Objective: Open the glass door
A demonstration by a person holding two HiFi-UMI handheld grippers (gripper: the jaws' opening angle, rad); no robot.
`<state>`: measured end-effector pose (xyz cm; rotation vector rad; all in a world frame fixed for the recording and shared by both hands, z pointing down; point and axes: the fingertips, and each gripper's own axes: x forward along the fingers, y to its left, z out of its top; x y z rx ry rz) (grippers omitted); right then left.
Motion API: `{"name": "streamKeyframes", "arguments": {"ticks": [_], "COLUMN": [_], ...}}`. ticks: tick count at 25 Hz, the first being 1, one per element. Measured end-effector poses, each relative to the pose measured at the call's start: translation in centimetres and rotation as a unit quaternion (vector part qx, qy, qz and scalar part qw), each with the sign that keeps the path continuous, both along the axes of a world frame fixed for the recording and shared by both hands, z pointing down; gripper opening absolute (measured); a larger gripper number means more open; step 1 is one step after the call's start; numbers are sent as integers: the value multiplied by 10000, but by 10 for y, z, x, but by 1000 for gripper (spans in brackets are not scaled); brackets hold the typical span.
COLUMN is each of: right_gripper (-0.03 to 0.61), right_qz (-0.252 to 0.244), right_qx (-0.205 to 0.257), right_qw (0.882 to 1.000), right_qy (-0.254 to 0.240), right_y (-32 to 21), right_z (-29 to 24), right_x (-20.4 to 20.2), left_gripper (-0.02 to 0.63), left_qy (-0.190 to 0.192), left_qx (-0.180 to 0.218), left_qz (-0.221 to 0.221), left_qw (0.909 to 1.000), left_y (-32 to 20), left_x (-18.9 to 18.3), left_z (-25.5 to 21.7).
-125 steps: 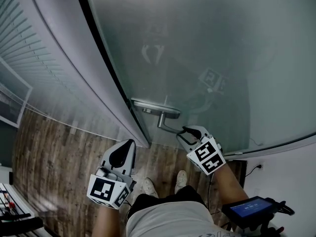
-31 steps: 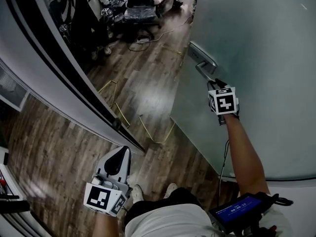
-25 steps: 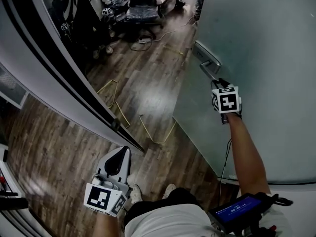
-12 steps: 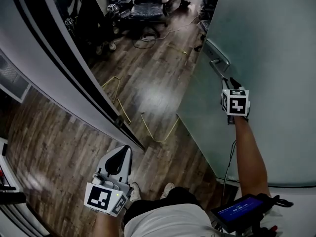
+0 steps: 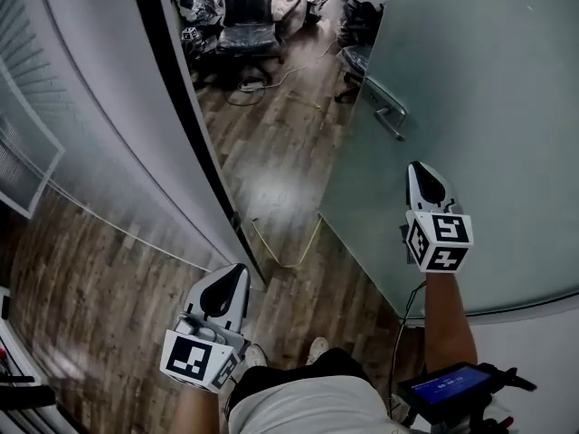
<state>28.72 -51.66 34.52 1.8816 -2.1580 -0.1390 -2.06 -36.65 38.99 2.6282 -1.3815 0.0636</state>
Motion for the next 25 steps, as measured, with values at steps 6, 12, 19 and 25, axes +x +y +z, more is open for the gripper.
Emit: {"name": "streamKeyframes", "arguments": {"ticks": [6, 12, 19, 25], "right_gripper": [3, 3, 3, 3], "right_qz": [270, 447, 165, -297], "right_qx": [316, 521, 747, 692], "right_qw": [9990, 9973, 9947, 9938], "right_qy": [-156, -246, -689, -824], "right_y": [90, 161, 223, 264], "right_z": [-35, -43, -46, -3], "right_x": [-44, -87, -108, -143], "left_gripper": [0, 0, 0, 0], "left_qy": [20, -17, -6, -24], "left_qx": [104, 187, 294, 434], "left_qz": [531, 944, 1017, 870], "left_qw": [9985, 9954, 9944, 9953], "left_y": [32, 57, 83, 115], "left_x": [-37, -66, -67, -77], "left_z": [-19, -16, -13, 9]}}
